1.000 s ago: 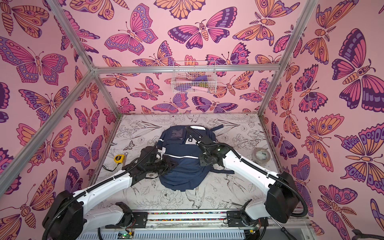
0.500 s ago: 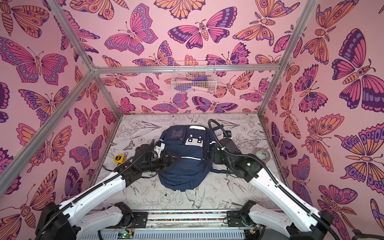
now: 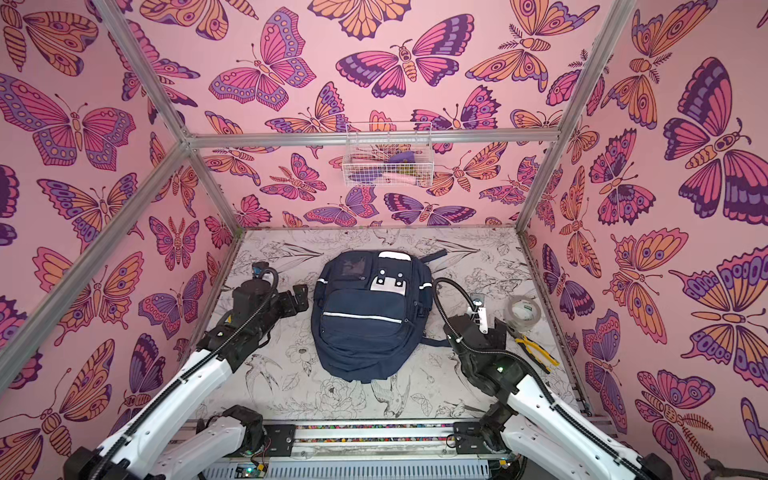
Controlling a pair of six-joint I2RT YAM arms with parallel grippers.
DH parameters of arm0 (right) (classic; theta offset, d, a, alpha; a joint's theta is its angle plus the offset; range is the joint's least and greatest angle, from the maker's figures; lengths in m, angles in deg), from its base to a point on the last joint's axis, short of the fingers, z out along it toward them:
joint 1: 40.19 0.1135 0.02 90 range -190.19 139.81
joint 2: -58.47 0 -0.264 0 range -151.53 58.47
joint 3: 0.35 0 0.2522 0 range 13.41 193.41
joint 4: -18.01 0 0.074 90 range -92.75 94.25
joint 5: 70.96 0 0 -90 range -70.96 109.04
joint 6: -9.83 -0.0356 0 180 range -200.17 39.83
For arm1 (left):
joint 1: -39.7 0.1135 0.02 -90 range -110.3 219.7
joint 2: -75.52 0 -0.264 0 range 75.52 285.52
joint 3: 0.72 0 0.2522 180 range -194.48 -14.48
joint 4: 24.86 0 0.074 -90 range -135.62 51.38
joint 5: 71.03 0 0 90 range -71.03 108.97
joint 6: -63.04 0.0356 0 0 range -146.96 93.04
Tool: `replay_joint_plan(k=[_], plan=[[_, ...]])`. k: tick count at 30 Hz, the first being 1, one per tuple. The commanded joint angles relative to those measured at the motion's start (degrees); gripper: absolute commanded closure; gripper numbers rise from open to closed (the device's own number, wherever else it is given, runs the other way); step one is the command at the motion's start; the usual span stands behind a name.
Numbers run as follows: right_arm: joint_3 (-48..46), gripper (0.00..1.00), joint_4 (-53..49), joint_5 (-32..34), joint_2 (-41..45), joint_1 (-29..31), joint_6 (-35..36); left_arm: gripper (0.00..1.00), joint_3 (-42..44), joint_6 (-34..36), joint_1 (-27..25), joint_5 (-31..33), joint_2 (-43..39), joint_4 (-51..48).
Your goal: Pack the student bag
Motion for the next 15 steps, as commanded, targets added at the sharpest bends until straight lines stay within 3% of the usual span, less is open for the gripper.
replay_joint_plan(k=[1,3,6,8,10,11,14,15], plan=[[-2.3,0.01,11.7,2.7,-3.6,-8.0,3.9,0.0,4.5,11.2,3.9,10.0,5.7,13.4],[-1.8,0.01,14.8,-0.2,-6.0,-12.6,4.1,0.0,6.5,13.5,7.9,6.1,9.4,18.3],[-4.9,0.01,30.4,-1.4,-10.3,-15.5,10.6,0.0,11.8,16.0,13.2,-1.4,13.2,29.3],[-7.5,0.01,41.7,-2.7,-15.5,-17.1,14.4,0.0,17.2,16.0,16.5,-1.4,14.7,41.6],[-8.2,0.01,45.7,-7.1,-20.7,-19.3,13.2,0.0,19.9,16.7,20.6,-2.6,18.3,50.4],[-8.9,0.01,49.8,-10.2,-23.6,-20.4,13.3,0.01,19.9,15.0,22.3,-13.2,19.1,52.1],[-5.6,0.01,51.8,-19.1,-28.6,-21.5,16.8,0.02,22.0,13.8,25.4,-18.7,25.1,61.3],[-5.8,0.01,56.4,-21.3,-30.4,-22.1,18.0,0.02,21.5,14.4,25.6,-21.5,24.8,59.8]])
